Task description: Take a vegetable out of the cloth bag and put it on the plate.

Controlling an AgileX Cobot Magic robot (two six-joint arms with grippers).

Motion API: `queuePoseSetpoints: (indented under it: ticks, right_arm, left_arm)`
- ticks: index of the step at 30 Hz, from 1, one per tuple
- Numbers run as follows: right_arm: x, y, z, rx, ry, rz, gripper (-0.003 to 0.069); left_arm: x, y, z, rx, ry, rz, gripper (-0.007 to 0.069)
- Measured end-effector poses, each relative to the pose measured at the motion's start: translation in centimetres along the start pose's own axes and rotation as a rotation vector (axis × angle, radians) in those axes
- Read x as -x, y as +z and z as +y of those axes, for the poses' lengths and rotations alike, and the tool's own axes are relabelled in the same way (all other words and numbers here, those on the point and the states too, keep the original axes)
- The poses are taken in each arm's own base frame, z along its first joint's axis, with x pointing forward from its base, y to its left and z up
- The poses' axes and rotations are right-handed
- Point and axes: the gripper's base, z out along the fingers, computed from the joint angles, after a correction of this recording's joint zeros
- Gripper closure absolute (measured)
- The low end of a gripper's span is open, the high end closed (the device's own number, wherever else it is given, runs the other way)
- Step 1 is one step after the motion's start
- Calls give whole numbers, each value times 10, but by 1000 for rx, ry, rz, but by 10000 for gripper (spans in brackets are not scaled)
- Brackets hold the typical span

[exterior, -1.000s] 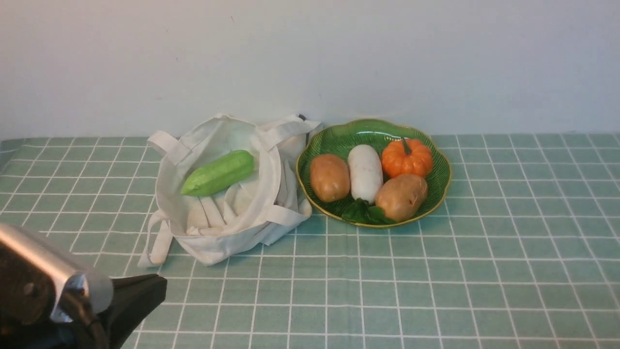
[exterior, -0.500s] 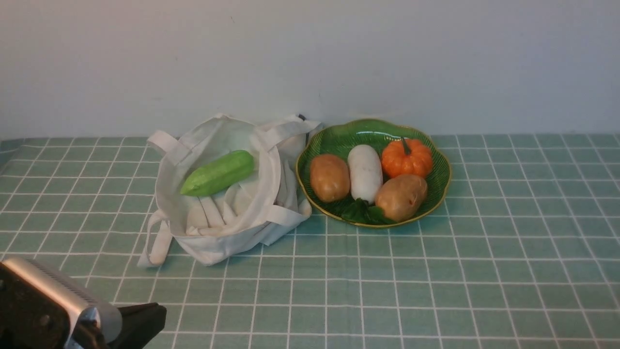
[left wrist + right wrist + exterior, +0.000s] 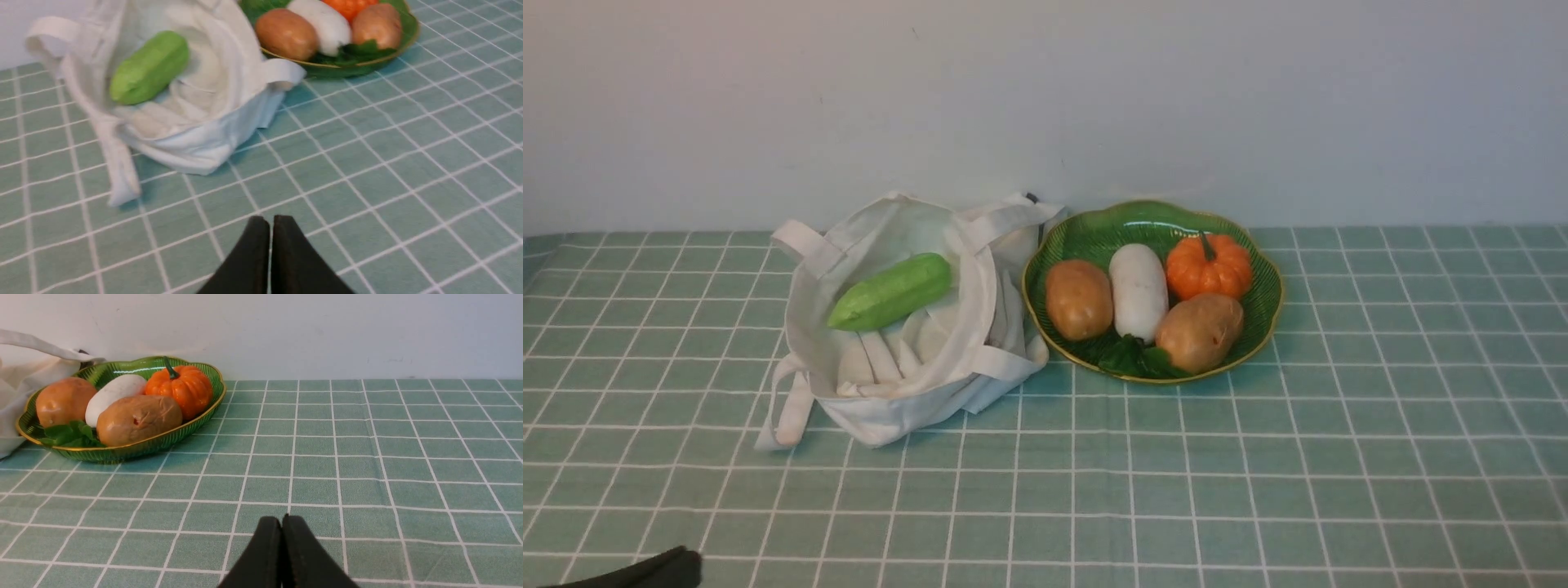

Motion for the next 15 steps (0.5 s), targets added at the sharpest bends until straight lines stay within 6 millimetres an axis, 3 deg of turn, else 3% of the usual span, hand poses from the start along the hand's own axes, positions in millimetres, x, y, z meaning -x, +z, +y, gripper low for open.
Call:
queuePoseSetpoints:
  ticks: [5,15]
  right_arm:
    - [0,0,0,0,0,0,675]
    - [0,0,0,0,0,0,675]
  left_arm:
    - [-36,-2,15,213,-75,-56,629]
    - [-45,-3,17,262,-71,-72,629]
